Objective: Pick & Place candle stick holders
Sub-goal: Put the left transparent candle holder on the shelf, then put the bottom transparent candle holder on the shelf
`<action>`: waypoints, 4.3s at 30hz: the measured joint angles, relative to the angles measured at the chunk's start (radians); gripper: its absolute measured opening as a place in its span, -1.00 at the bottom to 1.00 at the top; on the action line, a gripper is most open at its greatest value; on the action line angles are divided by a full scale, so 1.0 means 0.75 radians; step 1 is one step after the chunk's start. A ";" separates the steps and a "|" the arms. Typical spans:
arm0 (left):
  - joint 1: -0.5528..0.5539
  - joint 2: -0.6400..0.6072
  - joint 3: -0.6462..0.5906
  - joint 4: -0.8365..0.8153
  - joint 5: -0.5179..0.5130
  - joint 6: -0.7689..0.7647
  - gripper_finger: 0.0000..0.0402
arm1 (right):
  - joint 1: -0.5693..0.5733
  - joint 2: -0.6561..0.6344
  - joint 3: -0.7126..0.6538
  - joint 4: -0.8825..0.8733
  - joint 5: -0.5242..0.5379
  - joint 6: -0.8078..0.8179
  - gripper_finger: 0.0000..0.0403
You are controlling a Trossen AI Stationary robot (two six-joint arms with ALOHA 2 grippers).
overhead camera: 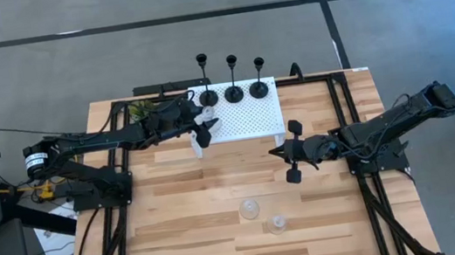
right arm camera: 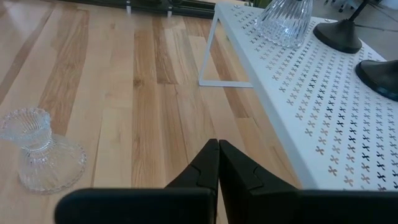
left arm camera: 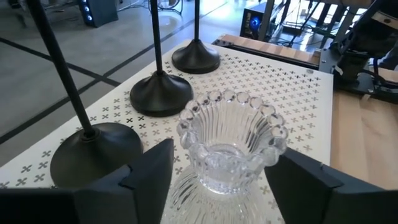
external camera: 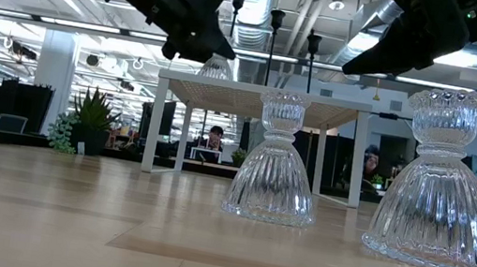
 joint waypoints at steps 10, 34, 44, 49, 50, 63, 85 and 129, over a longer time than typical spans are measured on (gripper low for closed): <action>-0.001 0.000 0.000 0.044 0.001 0.012 0.44 | 0.000 0.000 0.000 0.000 0.000 0.000 -1.00; -0.001 -0.001 0.001 0.202 0.001 0.051 0.79 | 0.000 0.000 0.000 -0.001 0.000 0.000 -1.00; -0.001 -0.001 0.001 0.305 0.001 0.051 0.79 | 0.000 0.000 0.000 -0.001 0.000 0.000 -1.00; -0.001 -0.019 0.001 0.358 0.001 0.146 0.80 | -0.001 0.000 0.000 -0.001 0.001 0.000 -1.00; -0.001 -0.027 0.001 0.371 0.001 0.148 0.79 | 0.000 0.000 0.000 -0.001 0.001 0.000 -1.00; -0.109 -0.318 0.002 0.245 0.661 0.145 0.48 | 0.007 0.000 0.000 -0.008 0.000 0.000 -1.00; -0.402 -0.300 -0.174 -0.233 0.567 0.031 -0.96 | 0.200 0.000 0.056 0.065 0.001 0.000 -1.00; -0.505 -0.690 -0.771 0.310 0.712 0.304 -0.98 | 0.298 0.008 -0.301 0.425 -0.003 0.246 -1.00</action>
